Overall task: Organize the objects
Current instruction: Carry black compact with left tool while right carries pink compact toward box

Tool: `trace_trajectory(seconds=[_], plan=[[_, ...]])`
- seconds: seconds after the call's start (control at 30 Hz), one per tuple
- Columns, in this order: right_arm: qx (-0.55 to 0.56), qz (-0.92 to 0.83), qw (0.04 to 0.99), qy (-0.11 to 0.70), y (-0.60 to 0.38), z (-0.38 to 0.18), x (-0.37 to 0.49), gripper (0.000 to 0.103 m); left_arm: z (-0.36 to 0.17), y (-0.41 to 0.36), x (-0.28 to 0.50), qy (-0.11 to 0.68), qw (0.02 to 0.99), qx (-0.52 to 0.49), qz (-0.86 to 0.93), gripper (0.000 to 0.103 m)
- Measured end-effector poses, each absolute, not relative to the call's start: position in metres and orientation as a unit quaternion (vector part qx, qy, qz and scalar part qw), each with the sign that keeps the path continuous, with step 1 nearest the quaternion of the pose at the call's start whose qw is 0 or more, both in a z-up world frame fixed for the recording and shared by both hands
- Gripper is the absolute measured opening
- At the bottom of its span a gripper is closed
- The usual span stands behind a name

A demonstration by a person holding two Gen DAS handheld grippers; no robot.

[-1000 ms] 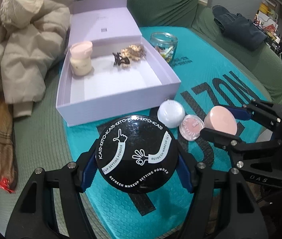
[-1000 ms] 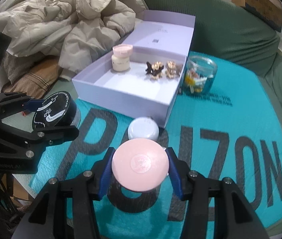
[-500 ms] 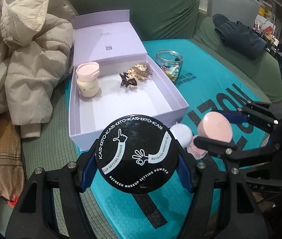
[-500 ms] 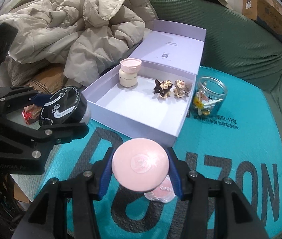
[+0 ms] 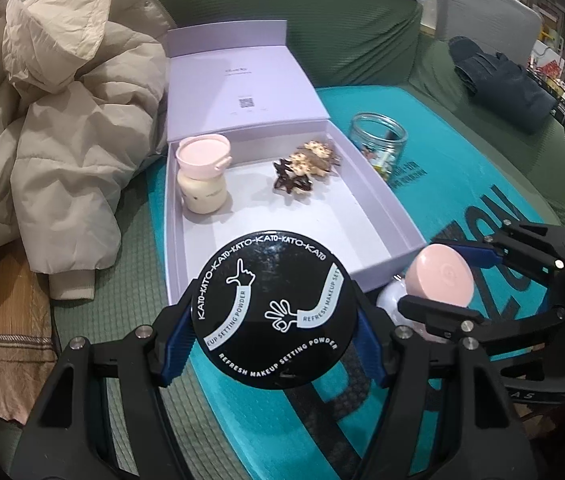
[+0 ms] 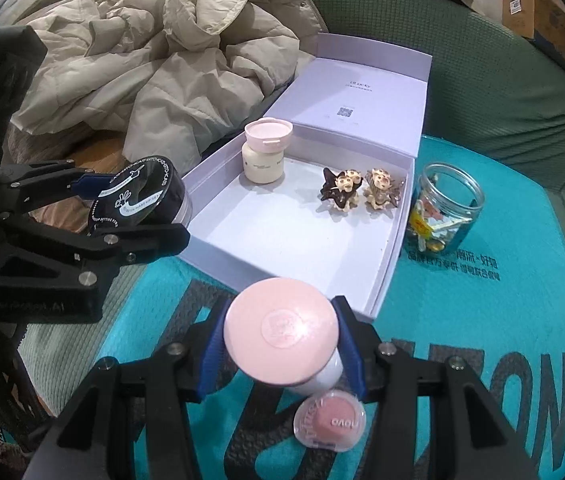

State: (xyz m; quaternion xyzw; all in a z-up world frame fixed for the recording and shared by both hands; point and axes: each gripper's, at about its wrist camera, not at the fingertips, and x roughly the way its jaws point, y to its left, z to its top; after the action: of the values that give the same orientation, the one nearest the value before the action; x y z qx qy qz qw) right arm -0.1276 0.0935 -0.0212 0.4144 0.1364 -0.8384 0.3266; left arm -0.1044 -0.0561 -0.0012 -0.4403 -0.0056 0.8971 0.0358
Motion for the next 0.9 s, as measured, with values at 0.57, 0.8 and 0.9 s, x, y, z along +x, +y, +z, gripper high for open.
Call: trace_trajectory(seconds=[0.57, 0.8, 0.9], plan=[[0.411, -0.841, 0.328, 0.130, 0.076, -0.023, -0.183, 0.051, 0.003, -0.082, -0.164, 0.002, 0.020, -0.434, 0.900, 0.067], [0.405, -0.843, 0.327, 0.135, 0.069, -0.021, -0.208, 0.051, 0.002, -0.085, -0.186, 0.008, 0.023, -0.435, 0.900, 0.067], [0.405, -0.844, 0.323, 0.136, 0.068, -0.023, -0.218, 0.051, 0.001, -0.086, -0.196, 0.008, 0.023, -0.434, 0.901, 0.067]])
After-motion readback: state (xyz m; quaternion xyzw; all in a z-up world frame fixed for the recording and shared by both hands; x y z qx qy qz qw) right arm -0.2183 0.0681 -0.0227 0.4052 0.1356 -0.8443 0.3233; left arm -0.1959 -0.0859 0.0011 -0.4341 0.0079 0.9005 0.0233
